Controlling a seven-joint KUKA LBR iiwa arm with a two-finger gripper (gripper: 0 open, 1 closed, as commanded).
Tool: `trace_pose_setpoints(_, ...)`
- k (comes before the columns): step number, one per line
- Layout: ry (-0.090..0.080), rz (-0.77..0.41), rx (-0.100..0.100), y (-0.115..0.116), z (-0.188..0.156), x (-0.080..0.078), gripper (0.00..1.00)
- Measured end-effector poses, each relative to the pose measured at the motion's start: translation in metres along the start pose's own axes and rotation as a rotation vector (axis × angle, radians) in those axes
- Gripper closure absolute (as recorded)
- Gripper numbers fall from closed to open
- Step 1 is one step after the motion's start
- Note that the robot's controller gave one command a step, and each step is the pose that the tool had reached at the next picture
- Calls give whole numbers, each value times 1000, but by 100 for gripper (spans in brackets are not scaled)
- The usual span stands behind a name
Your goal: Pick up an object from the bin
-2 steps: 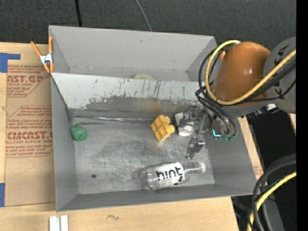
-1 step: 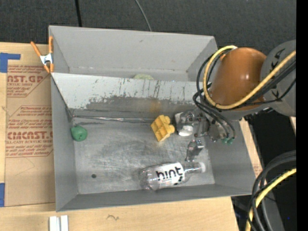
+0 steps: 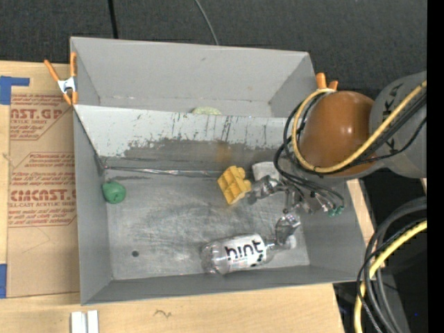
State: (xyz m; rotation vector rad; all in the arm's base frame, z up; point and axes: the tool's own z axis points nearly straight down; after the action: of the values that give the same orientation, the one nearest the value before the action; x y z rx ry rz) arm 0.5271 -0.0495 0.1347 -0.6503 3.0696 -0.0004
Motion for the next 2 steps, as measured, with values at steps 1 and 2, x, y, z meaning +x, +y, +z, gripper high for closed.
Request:
trace_pose_setpoints(1, 2, -204, -1, 11, 36, 5, 0)
trace_pose_setpoints(2, 3, -211, -3, 45, 55, -10, 0)
